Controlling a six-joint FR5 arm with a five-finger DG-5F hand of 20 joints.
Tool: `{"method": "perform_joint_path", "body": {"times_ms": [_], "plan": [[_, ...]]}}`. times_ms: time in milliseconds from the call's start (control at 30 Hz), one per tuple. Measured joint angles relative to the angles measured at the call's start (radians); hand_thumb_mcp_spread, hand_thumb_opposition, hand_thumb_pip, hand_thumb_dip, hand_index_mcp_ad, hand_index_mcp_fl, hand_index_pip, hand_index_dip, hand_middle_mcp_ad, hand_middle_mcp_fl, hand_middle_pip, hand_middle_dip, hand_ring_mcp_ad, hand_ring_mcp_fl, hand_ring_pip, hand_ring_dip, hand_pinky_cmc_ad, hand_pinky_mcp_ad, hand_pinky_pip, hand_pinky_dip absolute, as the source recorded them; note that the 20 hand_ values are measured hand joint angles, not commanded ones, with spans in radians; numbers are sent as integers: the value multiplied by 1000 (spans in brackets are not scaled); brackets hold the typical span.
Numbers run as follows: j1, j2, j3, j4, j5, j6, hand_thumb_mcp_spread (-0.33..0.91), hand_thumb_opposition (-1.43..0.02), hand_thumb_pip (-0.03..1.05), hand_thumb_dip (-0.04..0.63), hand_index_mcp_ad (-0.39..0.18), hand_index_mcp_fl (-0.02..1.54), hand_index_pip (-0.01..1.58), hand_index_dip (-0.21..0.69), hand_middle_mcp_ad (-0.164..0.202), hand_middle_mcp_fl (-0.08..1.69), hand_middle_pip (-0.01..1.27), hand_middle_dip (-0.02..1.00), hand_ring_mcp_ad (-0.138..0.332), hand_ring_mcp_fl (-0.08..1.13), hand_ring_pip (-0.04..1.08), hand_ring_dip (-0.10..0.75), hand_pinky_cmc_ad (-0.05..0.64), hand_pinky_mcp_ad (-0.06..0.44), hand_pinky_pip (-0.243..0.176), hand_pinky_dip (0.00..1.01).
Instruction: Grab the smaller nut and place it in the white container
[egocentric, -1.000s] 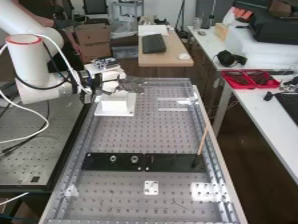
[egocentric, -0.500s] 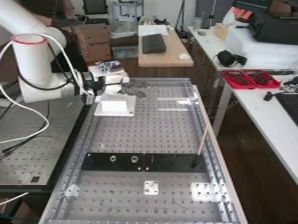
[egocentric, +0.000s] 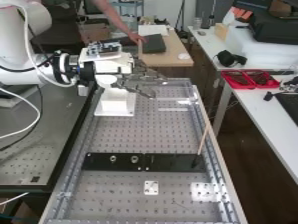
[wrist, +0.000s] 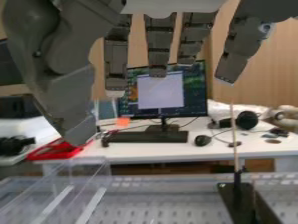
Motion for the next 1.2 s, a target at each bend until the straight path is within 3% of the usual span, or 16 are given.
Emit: {"method": "perform_joint_path", "body": {"times_ms": [167, 433, 467, 1200], "plan": [[-24, 30, 91, -71, 153, 12, 318, -822, 644, 218, -155, -12, 880, -12, 61, 131, 126, 316, 101, 10, 96, 152, 365, 297, -49, 454], [-27, 34, 162, -136, 263, 15, 286, -794, 641, 218, -154, -7, 737, -12, 61, 133, 126, 316, 101, 10, 96, 152, 379, 307, -58, 494], [-27, 34, 169, -146, 273, 9, 286, -794, 641, 218, -154, -9, 721, -12, 59, 133, 126, 316, 98, 10, 96, 152, 379, 307, -75, 487], [-36, 28, 221, -208, 259, -11, 286, -794, 641, 218, -140, 2, 627, 2, 61, 129, 126, 316, 108, 9, 96, 152, 396, 307, -80, 520]]}}
